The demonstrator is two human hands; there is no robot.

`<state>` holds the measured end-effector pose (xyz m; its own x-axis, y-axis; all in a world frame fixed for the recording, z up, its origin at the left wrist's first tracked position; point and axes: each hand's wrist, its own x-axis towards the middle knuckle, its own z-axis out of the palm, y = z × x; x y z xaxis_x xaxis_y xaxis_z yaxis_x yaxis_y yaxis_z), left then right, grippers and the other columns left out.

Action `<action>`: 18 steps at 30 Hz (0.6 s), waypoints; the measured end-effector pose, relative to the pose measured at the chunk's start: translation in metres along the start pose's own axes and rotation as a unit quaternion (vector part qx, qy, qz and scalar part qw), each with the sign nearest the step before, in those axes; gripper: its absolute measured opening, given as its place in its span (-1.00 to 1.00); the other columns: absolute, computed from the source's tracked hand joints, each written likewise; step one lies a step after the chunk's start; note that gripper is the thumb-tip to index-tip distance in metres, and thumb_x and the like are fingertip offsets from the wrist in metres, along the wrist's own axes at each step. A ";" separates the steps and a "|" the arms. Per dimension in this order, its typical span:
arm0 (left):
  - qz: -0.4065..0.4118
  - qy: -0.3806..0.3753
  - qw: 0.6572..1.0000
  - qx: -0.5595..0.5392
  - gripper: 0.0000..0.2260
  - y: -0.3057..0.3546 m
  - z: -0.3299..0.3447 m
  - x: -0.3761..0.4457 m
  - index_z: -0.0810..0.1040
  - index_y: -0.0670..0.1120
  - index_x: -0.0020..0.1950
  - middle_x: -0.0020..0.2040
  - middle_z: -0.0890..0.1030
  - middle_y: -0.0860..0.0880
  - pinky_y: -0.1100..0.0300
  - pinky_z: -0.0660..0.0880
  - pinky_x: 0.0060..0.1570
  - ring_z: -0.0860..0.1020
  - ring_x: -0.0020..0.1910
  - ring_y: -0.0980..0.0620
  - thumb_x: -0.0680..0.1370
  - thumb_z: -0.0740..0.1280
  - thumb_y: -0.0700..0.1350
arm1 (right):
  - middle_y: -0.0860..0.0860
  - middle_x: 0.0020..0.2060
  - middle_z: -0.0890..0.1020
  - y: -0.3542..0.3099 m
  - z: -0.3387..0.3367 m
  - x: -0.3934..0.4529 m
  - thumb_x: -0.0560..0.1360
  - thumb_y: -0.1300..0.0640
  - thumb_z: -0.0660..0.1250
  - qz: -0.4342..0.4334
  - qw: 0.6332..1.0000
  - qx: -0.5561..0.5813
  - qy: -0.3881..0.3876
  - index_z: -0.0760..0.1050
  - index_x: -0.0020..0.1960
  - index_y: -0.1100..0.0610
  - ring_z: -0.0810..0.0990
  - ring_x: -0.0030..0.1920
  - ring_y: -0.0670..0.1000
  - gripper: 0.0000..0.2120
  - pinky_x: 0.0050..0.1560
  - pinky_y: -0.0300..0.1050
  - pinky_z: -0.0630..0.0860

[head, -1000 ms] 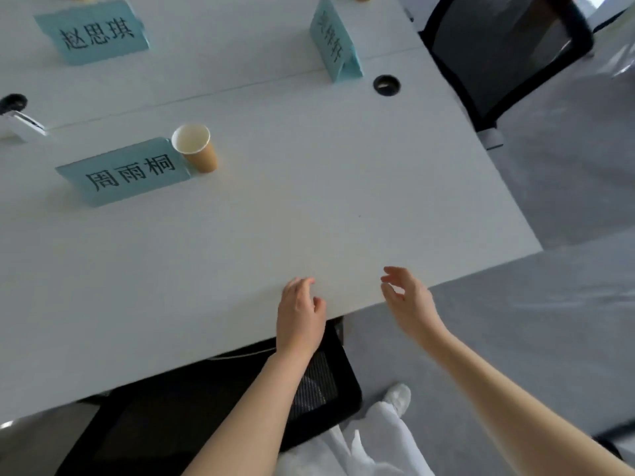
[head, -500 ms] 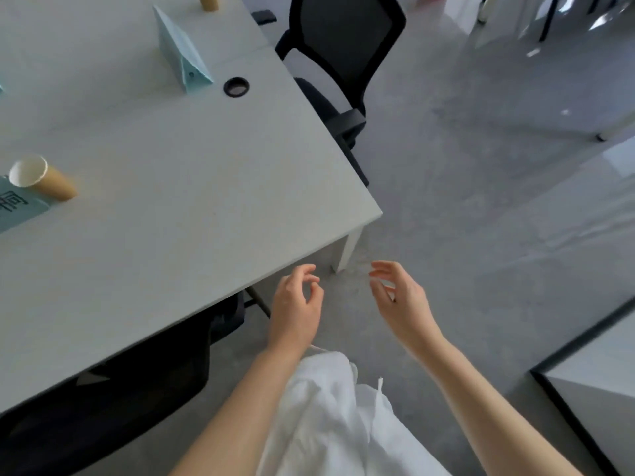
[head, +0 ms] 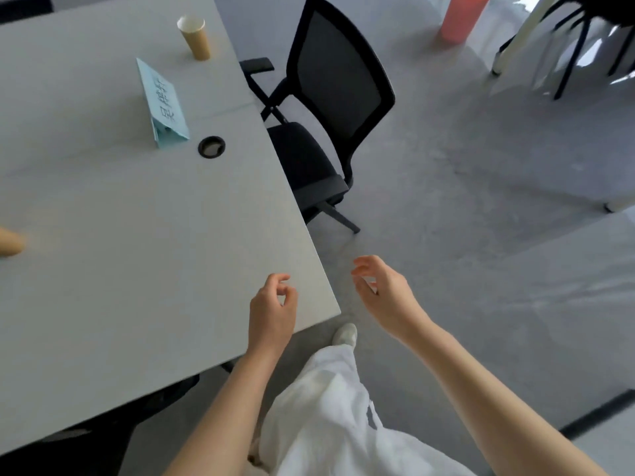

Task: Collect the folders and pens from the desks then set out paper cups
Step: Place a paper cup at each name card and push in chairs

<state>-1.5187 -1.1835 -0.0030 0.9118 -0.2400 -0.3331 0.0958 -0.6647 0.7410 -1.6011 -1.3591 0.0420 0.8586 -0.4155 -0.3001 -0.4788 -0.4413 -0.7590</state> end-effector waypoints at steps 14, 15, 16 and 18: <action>0.009 0.038 0.999 -0.019 -0.79 0.186 0.090 0.169 0.54 -0.02 0.19 -0.10 0.66 0.05 0.20 0.51 -0.09 0.59 -0.11 0.09 0.57 0.26 -0.14 | -0.04 0.02 0.65 0.040 -0.157 0.186 0.57 0.23 0.22 0.003 0.999 0.001 -0.046 0.48 0.21 0.15 0.58 0.10 -0.07 -0.78 0.18 -0.17 0.47; -0.001 0.046 0.999 -0.022 -0.79 0.193 0.098 0.176 0.53 -0.03 0.19 -0.10 0.66 0.05 0.25 0.50 -0.12 0.59 -0.12 0.11 0.57 0.26 -0.14 | -0.04 0.02 0.65 0.044 -0.167 0.197 0.57 0.23 0.22 -0.004 0.998 -0.002 -0.061 0.48 0.21 0.14 0.59 0.09 -0.08 -0.78 0.18 -0.17 0.47; -0.011 0.059 0.998 -0.026 -0.79 0.204 0.110 0.185 0.53 -0.04 0.19 -0.11 0.65 0.05 0.31 0.48 -0.16 0.58 -0.13 0.13 0.58 0.26 -0.16 | -0.04 0.01 0.65 0.052 -0.181 0.215 0.57 0.22 0.22 -0.012 0.997 -0.003 -0.073 0.48 0.21 0.14 0.59 0.10 -0.07 -0.78 0.18 -0.15 0.48; -0.036 0.075 0.996 -0.038 -0.79 0.224 0.133 0.196 0.54 -0.07 0.20 -0.14 0.66 0.05 0.36 0.45 -0.17 0.58 -0.14 0.14 0.58 0.26 -0.18 | -0.03 0.00 0.65 0.061 -0.210 0.247 0.57 0.22 0.23 -0.024 0.995 -0.008 -0.094 0.48 0.20 0.13 0.59 0.08 -0.06 -0.78 0.16 -0.13 0.50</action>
<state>-1.3715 -1.4735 0.0204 0.9502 -0.0819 -0.3008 0.1879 -0.6193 0.7623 -1.4563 -1.6555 0.0430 0.8993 -0.2373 -0.3673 -0.4372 -0.4699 -0.7668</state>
